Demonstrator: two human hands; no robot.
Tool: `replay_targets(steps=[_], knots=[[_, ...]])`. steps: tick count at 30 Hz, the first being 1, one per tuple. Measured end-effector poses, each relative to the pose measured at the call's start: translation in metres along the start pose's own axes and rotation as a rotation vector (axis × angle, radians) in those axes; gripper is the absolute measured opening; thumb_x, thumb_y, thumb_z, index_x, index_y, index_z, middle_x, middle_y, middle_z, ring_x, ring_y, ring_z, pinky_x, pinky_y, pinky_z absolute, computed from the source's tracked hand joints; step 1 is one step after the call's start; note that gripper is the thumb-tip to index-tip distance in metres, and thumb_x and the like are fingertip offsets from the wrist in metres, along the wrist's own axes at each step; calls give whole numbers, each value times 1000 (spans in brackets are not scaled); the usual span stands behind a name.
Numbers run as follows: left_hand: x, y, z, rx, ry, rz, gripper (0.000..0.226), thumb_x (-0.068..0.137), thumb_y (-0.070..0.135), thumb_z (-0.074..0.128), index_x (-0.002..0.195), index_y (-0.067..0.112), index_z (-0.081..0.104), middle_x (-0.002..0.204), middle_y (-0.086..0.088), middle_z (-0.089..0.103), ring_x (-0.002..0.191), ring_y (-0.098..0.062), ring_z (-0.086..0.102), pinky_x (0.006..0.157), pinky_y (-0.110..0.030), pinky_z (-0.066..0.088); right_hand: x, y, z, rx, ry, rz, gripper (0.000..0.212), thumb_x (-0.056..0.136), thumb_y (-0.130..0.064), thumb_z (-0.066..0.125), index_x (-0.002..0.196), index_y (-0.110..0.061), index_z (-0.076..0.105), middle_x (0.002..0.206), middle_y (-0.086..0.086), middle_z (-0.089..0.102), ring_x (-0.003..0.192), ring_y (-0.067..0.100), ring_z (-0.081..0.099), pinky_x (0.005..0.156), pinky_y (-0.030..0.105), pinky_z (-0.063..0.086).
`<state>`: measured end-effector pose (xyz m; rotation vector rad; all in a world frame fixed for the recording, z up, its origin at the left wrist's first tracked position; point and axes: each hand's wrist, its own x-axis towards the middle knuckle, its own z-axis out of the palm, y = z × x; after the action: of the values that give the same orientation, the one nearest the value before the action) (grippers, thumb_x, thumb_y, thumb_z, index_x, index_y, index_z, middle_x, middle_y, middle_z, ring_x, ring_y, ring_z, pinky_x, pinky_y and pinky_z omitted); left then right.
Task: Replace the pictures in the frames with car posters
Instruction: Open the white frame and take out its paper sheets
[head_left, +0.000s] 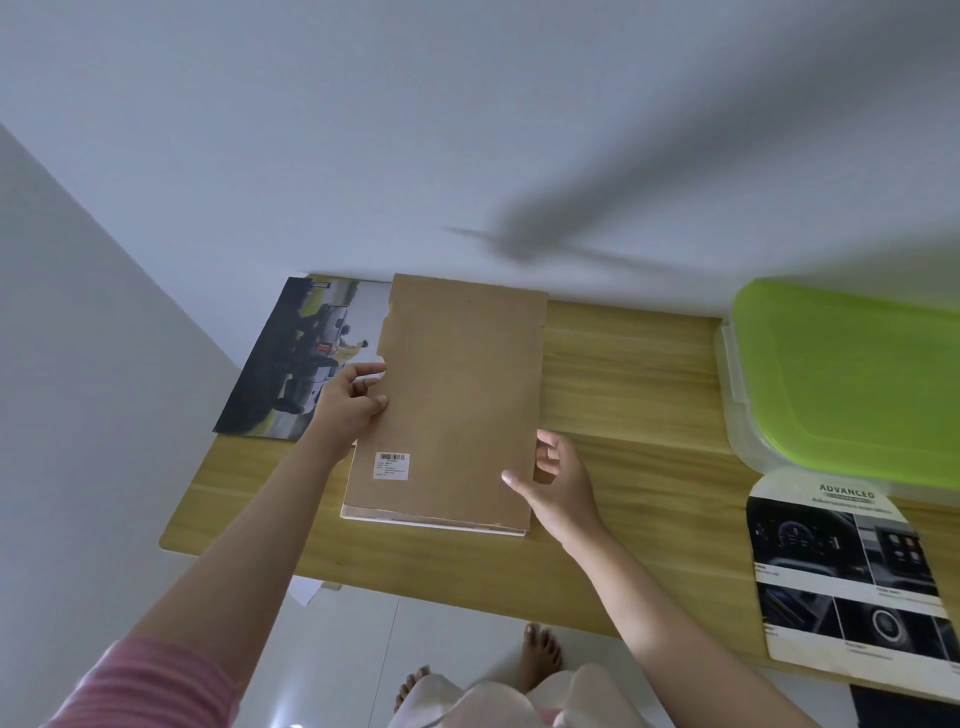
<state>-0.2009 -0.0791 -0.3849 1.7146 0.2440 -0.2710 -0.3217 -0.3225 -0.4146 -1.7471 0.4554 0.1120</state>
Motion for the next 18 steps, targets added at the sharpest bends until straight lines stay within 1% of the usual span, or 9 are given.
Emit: replay_targets(steps=[2, 4, 6, 9, 11, 13, 15, 17, 18], knots=[[-2, 4, 4, 61, -6, 46, 36, 85, -8, 55, 110, 17, 59, 106, -7, 57, 88, -20, 58, 72, -30, 52, 2, -1, -8, 1, 41, -30, 59, 75, -10, 75, 126, -17, 48, 114, -1, 55, 100, 16, 57, 78, 23, 47], [-7, 8, 14, 97, -18, 80, 38, 84, -4, 60, 117, 14, 59, 106, -3, 57, 85, -18, 58, 74, -29, 54, 5, 0, -22, 2, 85, -54, 59, 75, -3, 73, 127, -16, 49, 113, 4, 57, 92, 15, 60, 70, 20, 51], [-15, 10, 28, 88, -46, 99, 41, 82, -4, 63, 119, 13, 58, 102, 2, 58, 81, -15, 60, 76, -27, 57, 5, 3, -42, -35, 105, -84, 62, 76, -2, 72, 132, -17, 48, 115, 3, 57, 94, 13, 60, 70, 19, 52], [-27, 8, 55, 69, -122, 109, 41, 78, -7, 66, 114, 12, 60, 100, 1, 62, 87, -17, 61, 82, -28, 56, 1, 12, -79, -128, 127, -94, 56, 80, -6, 69, 130, -25, 51, 121, 2, 52, 95, 15, 60, 65, 18, 54], [-34, 5, 78, 31, -172, 91, 36, 76, -10, 67, 101, 15, 64, 96, -4, 66, 91, -20, 63, 88, -36, 54, -3, 19, -104, -148, 145, -76, 52, 82, -6, 67, 126, -29, 54, 123, 4, 50, 91, 18, 61, 63, 21, 54], [-41, 1, 101, 46, -202, 68, 35, 75, -11, 67, 95, 17, 65, 93, -3, 67, 89, -17, 62, 92, -40, 51, -7, 28, -127, -177, 187, -38, 50, 83, -5, 65, 124, -32, 55, 123, 3, 49, 87, 17, 57, 66, 20, 49], [-47, -5, 122, 114, -235, 66, 33, 74, -7, 68, 98, 16, 65, 95, -2, 67, 90, -17, 63, 91, -41, 52, -10, 36, -145, -190, 229, 0, 50, 83, -3, 62, 124, -32, 56, 124, 3, 49, 85, 18, 54, 68, 21, 45], [-53, -11, 141, 203, -264, 66, 35, 75, -1, 69, 105, 16, 64, 103, -4, 66, 92, -17, 63, 88, -39, 54, -13, 44, -156, -203, 258, 36, 50, 84, -2, 61, 124, -31, 57, 124, 4, 48, 86, 23, 56, 75, 29, 49], [-56, -12, 149, 249, -274, 65, 38, 75, 0, 68, 109, 16, 63, 108, -5, 65, 92, -16, 62, 86, -35, 54, -14, 48, -159, -218, 267, 46, 49, 84, -2, 61, 124, -30, 57, 125, 5, 48, 90, 25, 57, 81, 34, 50]])
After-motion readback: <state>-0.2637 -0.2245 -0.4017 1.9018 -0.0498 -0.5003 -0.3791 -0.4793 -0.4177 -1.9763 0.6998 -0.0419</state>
